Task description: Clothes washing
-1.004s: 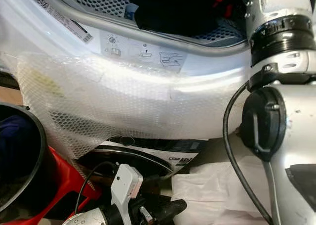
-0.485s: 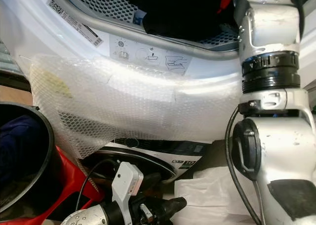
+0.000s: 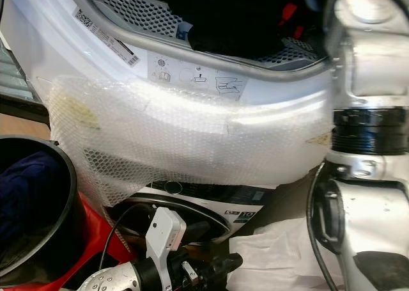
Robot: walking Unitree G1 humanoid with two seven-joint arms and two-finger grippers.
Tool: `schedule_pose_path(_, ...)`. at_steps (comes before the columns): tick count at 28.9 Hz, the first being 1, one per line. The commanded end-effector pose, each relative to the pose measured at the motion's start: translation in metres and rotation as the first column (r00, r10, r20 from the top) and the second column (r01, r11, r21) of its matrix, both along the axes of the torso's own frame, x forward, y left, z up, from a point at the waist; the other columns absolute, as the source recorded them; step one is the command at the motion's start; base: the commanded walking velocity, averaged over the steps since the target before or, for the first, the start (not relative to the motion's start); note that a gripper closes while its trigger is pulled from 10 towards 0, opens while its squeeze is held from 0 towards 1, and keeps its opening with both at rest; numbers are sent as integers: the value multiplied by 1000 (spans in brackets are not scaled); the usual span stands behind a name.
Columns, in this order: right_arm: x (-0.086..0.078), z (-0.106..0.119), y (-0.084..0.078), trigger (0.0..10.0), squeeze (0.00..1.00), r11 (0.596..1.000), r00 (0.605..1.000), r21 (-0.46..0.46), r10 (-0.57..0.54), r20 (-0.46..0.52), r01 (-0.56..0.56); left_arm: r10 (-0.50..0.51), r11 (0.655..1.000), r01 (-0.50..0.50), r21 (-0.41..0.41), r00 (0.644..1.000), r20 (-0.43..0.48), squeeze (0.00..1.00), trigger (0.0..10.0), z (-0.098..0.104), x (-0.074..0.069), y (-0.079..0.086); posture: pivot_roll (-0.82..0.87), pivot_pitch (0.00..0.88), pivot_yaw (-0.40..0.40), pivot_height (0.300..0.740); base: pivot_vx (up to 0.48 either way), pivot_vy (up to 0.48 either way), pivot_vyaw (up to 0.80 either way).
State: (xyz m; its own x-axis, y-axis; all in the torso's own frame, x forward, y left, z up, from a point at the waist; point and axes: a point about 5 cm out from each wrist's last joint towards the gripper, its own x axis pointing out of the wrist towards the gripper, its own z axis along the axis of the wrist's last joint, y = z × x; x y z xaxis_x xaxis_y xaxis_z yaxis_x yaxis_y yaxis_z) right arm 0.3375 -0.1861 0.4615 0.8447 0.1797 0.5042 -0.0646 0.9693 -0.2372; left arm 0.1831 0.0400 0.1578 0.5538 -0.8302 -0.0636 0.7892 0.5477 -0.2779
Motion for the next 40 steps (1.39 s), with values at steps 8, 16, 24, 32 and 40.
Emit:
schedule_pose_path(8, -23, 0, -10, 10000, 0, 990, 990, 44, 133, 37, -134, -42, 999, 41, -13, 999, -14, 0, 10000, -2, -1, -4, -147, 134, -197, 740, 0, 0, 0)
schedule_pose_path(16, -27, -23, 12, 10000, 0, 941, 944, -73, 330, -20, -330, -44, 999, 44, -10, 999, -6, 0, 10000, -2, -1, -3, -133, 127, -195, 740, 0, 0, 0)
schedule_pose_path(24, -31, -34, 30, 10000, 0, 856, 882, -213, 462, -91, -470, -44, 999, 44, -4, 999, -4, 0, 10000, -2, -1, -2, -122, 123, -197, 740, 0, 0, 0)
schedule_pose_path(32, -24, -49, 52, 10000, 0, 763, 845, -364, 493, -205, -534, -39, 999, 39, 1, 999, 0, 0, 10000, -1, -1, -1, -112, 120, -201, 740, 0, 0, 0)
schedule_pose_path(40, -4, -44, 63, 10000, 0, 746, 863, -436, 416, -285, -504, -35, 999, 35, 2, 999, -1, 0, 10000, -1, -1, 0, -114, 130, -206, 740, 0, 0, 0)
